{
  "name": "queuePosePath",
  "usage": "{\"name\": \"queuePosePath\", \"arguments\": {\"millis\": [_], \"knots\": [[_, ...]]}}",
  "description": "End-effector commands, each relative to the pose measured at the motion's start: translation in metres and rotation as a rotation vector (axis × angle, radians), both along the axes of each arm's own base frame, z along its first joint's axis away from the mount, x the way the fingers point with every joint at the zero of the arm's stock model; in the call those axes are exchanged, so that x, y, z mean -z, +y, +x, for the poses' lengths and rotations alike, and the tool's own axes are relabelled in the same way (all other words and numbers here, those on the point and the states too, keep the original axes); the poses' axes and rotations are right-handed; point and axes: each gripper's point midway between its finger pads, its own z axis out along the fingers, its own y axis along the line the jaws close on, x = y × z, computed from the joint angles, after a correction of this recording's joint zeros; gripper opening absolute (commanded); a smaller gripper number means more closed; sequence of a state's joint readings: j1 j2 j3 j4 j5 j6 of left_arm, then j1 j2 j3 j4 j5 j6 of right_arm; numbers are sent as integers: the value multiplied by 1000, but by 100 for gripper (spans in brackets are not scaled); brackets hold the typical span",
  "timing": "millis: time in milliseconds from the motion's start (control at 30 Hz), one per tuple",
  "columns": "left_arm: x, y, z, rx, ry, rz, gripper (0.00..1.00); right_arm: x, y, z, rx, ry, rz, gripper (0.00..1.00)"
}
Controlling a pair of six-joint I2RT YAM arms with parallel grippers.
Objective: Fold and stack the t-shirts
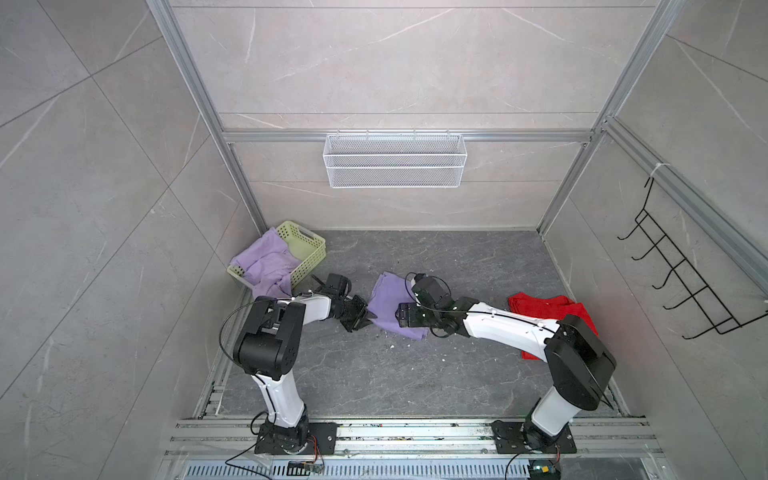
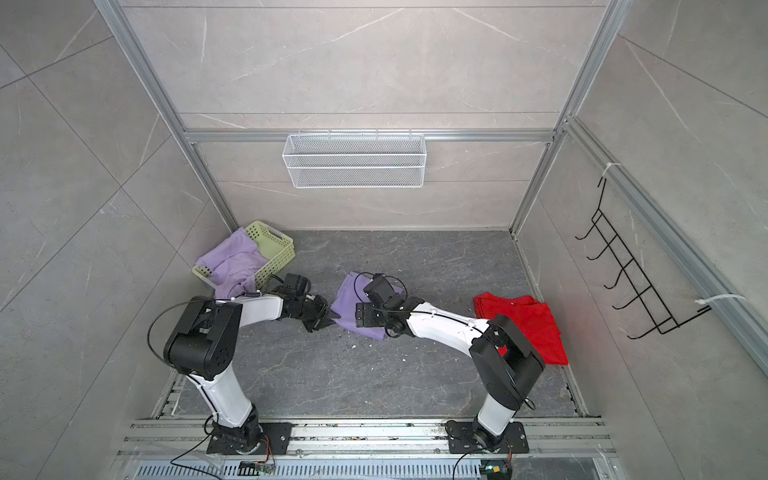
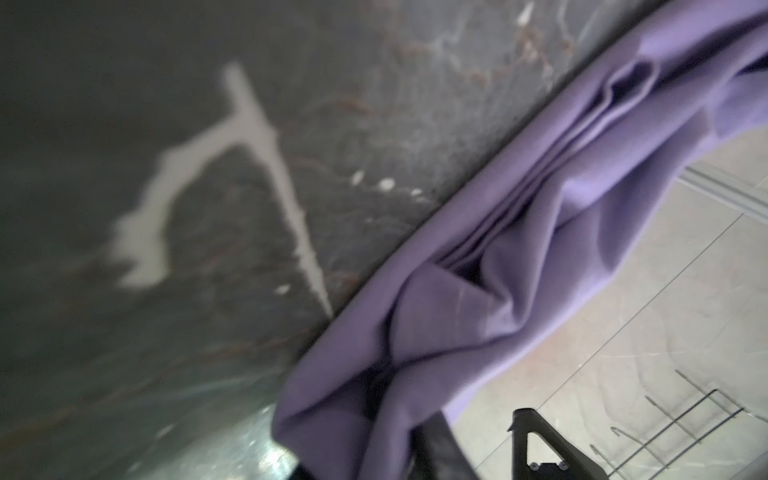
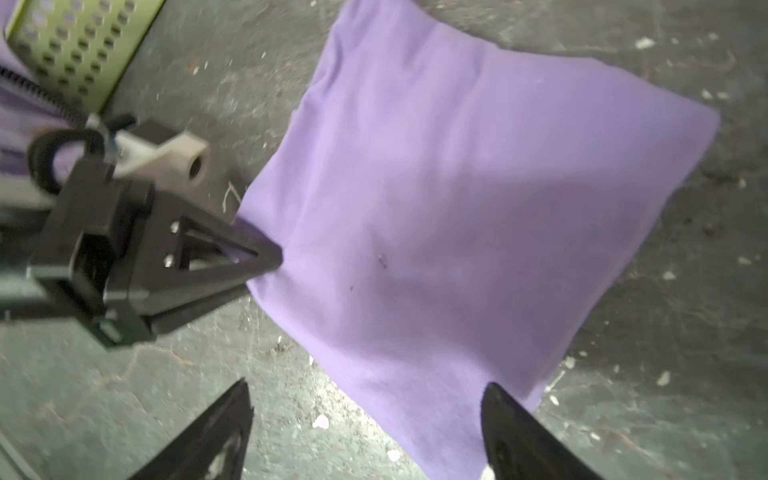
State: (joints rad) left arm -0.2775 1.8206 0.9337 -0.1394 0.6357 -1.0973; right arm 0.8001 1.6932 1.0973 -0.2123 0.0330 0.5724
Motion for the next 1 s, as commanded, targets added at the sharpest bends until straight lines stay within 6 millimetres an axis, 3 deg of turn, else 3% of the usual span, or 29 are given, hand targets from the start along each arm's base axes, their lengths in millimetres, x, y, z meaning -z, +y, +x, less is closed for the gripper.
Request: {"name": "queuePosePath", "arguments": {"millis": [0,167,400,633,733,867,967], "knots": [[-26,-13,10,42,-32,-50,11,-11,11,-2,-146,-128,-117,88],[-53,-19,10,88,-39,-81,1,4,10,-5,-224,-191,-284,94],[-62,-25,1,88,-7,-129,1,16,5,4,-156,-223,-325,93],[-68,-30,-2,97,16,-173,1,28,35,-2,-265,-225,-343,92],[-69,-32,-1,98,20,-179,1,35,35,-8,-256,-208,-371,91],[-66,-32,-3,104,36,-173,1,31,16,-10,-113,-179,-346,92],[-61,-32,-4,95,48,-169,1,4,6,-16,26,-128,-230,92]]}}
